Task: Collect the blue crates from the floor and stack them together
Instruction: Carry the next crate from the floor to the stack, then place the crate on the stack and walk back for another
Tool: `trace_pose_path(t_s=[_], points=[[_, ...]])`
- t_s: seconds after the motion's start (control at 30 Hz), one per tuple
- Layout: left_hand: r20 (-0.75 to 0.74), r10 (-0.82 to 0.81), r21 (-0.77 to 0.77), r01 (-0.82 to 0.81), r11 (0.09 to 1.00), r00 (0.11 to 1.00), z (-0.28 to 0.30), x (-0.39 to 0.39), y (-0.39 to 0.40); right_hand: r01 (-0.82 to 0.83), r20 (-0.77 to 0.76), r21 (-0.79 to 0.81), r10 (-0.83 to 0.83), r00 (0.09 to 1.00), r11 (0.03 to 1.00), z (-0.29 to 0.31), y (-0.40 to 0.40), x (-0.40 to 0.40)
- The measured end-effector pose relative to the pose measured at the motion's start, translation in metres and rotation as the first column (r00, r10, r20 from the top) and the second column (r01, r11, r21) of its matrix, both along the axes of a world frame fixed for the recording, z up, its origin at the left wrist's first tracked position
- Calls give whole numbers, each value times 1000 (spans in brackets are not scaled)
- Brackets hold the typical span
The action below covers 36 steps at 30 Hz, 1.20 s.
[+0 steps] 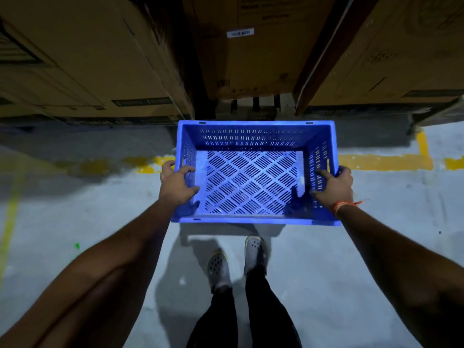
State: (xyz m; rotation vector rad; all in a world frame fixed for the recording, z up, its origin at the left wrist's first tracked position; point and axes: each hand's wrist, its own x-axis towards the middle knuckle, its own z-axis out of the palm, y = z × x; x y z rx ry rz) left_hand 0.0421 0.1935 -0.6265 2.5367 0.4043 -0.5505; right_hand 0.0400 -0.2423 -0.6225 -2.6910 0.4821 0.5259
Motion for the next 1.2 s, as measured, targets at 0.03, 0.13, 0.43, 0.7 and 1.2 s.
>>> trace_pose_path(t_s=[0.03,0.13,0.43,0.7,1.2], points=[[29,-14,2,14,1000,999,9,-9,-4,13,30,-8,-12,999,1000,10,7,-10],[127,-60,-22,63,998,990,37,-35,-13,17,100,33,-21,995,999,32,18,-41],[195,-40,-365,111,925,980,138,-82,-37,10,234,351,-98,967,936,138,47,-123],[259,112,-586,64,808,959,224,-145,-64,-10,306,489,-160,939,872,223,62,-193],[306,49,-623,161,766,951,271,-285,-100,-56,344,527,-152,927,848,262,29,-333]])
